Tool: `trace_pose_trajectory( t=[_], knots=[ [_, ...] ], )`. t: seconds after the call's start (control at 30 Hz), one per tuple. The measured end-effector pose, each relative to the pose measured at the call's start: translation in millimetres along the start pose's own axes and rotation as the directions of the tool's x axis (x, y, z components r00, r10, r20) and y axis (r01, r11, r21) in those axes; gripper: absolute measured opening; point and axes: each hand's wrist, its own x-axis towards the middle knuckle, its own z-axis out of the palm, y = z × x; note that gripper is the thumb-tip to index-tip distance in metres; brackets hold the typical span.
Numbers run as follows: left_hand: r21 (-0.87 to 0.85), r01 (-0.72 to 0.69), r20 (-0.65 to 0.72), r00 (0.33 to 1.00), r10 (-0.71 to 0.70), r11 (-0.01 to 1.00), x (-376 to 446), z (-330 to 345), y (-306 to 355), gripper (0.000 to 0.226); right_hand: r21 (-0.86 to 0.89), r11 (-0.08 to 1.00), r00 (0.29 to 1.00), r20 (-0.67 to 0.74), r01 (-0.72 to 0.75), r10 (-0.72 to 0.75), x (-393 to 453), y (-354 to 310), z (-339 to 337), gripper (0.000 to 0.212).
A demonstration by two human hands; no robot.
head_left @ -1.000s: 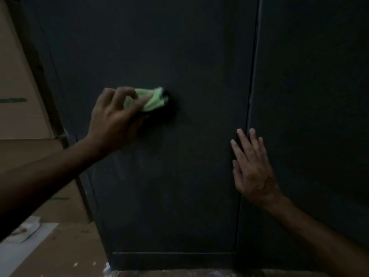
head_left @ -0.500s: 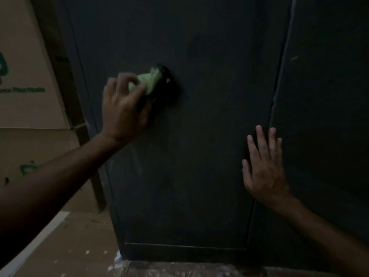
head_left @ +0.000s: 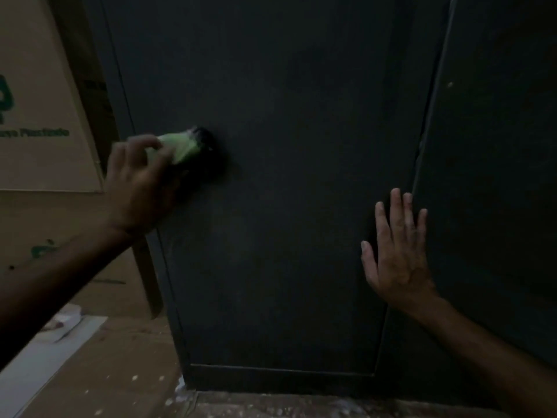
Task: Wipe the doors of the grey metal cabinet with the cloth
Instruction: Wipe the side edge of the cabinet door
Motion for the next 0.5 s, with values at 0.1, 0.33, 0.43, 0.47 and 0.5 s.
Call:
trace_pose_trajectory(
  t=[0.1, 0.33, 0.43, 0.47, 0.5],
  knots=[
    [-0.02, 0.103, 0.018, 0.995, -0.103, 0.994, -23, 6, 15, 0.035, 0.0, 1.0, 1.0, -0.022, -0.008, 0.008, 2, -3, 2, 0.077],
    [-0.084, -0.458, 0.267, 0.845, 0.463, 0.885, -93, 0, 3, 0.046, 0.023, 1.0, 1.0, -0.028, -0.006, 0.007, 2, -5, 4, 0.079],
    [-0.001, -0.019, 0.103, 0.995, 0.019, 1.0, -42, -13, -12, 0.039, 0.004, 1.0, 0.999, -0.038, 0.003, -0.003, 1, -3, 3, 0.08],
    [-0.015, 0.15, 0.081, 0.986, -0.148, 0.989, -33, -15, -12, 0.036, -0.001, 1.0, 0.999, -0.043, 0.006, -0.006, 1, -3, 3, 0.08],
    [-0.027, 0.255, 0.079, 0.964, -0.253, 0.966, -32, -15, -9, 0.032, -0.004, 1.0, 0.999, -0.044, 0.006, -0.006, 2, -4, 3, 0.079]
  ],
)
